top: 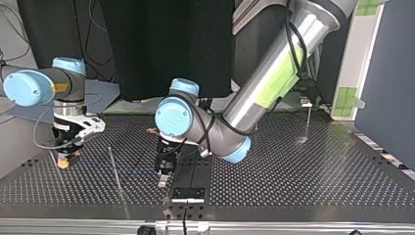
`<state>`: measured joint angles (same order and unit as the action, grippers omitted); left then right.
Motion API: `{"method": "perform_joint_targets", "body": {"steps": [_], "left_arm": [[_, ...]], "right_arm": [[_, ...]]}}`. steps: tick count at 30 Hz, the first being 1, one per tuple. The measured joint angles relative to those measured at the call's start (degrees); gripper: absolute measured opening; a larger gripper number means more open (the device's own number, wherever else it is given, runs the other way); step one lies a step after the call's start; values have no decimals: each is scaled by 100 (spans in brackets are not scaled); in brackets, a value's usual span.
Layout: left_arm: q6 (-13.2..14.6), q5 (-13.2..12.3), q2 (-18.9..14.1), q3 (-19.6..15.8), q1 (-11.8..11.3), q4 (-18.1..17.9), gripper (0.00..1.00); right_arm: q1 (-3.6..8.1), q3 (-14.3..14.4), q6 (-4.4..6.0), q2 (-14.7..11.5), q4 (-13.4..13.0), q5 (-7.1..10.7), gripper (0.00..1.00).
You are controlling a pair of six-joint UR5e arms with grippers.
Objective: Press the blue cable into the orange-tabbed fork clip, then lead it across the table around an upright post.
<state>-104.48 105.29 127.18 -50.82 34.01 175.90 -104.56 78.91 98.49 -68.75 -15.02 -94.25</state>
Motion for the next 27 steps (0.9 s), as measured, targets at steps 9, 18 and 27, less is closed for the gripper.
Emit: {"method": "perform_joint_targets", "body": {"steps": [9,18,27], "left_arm": [[-230,-345,169,-8,-153,-55,100],[-299,-418,397,-21,-201,-56,100],[-294,-376,476,-160,-215,-79,100]], "right_arm": [[-23,9,10,403,-42,-1,0],[-68,57,9,792,-39,-12,0],[-53,397,6,1189,-221,-167,0]]}}
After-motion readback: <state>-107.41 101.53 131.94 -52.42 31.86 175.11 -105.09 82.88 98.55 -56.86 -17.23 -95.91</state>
